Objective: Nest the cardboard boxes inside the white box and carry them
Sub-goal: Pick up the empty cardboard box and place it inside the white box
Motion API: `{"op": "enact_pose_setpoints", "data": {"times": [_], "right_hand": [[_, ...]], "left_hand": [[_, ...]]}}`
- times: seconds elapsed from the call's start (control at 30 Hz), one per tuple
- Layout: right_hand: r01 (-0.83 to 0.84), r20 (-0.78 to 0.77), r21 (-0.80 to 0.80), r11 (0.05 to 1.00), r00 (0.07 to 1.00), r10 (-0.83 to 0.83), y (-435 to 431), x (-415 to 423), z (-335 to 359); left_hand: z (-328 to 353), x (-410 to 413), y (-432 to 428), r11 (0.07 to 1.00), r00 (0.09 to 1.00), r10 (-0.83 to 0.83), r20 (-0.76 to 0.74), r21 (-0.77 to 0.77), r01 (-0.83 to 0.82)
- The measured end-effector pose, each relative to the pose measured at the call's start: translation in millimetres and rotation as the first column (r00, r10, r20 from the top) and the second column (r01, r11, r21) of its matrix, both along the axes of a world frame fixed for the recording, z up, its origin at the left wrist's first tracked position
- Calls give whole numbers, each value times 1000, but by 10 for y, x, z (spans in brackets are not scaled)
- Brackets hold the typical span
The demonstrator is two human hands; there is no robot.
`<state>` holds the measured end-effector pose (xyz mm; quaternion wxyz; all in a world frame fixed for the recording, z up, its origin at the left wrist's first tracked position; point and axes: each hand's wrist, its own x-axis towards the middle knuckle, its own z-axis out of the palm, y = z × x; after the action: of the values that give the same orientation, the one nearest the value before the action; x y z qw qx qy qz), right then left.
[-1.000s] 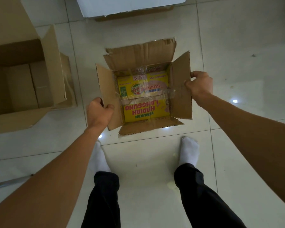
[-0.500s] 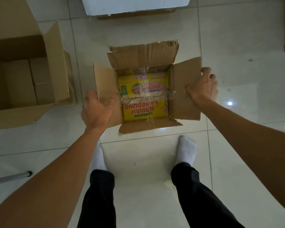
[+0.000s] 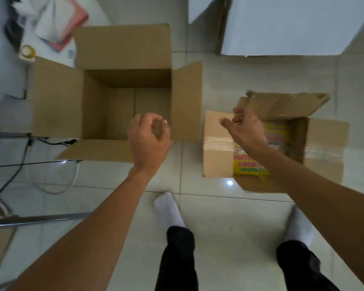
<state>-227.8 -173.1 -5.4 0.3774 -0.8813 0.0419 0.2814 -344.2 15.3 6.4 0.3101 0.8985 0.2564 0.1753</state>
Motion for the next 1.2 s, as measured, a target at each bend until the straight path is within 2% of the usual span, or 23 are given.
{"op": "enact_pose_setpoints", "data": {"times": [0.1, 0.2, 0.33, 0.43, 0.5, 0.57, 0.67, 0.7, 0.8, 0.87, 0.93, 1.07, 1.2], "right_hand": [[-18, -5, -23, 1000, 1000, 18, 435, 37, -74], [38, -45, -75, 996, 998, -42, 767, 56, -206], [164, -122, -122, 979, 976, -179, 1060, 40, -387], [161, -100, -175, 971, 979, -180, 1178, 62, -452], [179, -83, -184, 966, 977, -196, 1193, 99, -464], [199, -80, -179, 964, 973, -215, 1171, 133, -455], [241, -166, -85, 967, 953, -252, 1139, 159, -426], [252, -200, -42, 967, 946, -255, 1141, 161, -411], [232, -229, 22, 973, 948, -221, 1197, 168, -371], [200, -212, 52, 978, 960, -185, 1255, 150, -323], [174, -167, 78, 982, 973, -159, 1295, 140, -246], [138, -69, 123, 983, 989, -130, 1264, 221, 139], [92, 21, 129, 987, 995, -95, 977, 422, 742]], "left_hand": [[-53, -134, 712, 997, 994, 74, -81, 31, -71], [-191, -259, 1375, 980, 963, 200, -182, 31, -197], [-377, -349, 2161, 968, 872, 234, -430, 17, -251], [-442, -386, 2588, 958, 827, 281, -486, 193, -212], [-451, -383, 2812, 924, 793, 376, -480, 256, -283], [-472, -368, 2995, 877, 734, 474, -486, 190, -440], [-489, -361, 3145, 740, 663, 561, -496, -60, -670], [-481, -367, 3159, 731, 661, 568, -490, -67, -679], [-445, -373, 3099, 830, 747, 480, -460, -37, -557], [-393, -328, 2977, 880, 798, 399, -453, -56, -472], [-319, -270, 2832, 913, 822, 365, -438, -7, -409], [24, -160, 2547, 906, 838, 417, -353, 87, -415], [575, -54, 2296, 887, 846, 459, -271, 87, -453]]}}
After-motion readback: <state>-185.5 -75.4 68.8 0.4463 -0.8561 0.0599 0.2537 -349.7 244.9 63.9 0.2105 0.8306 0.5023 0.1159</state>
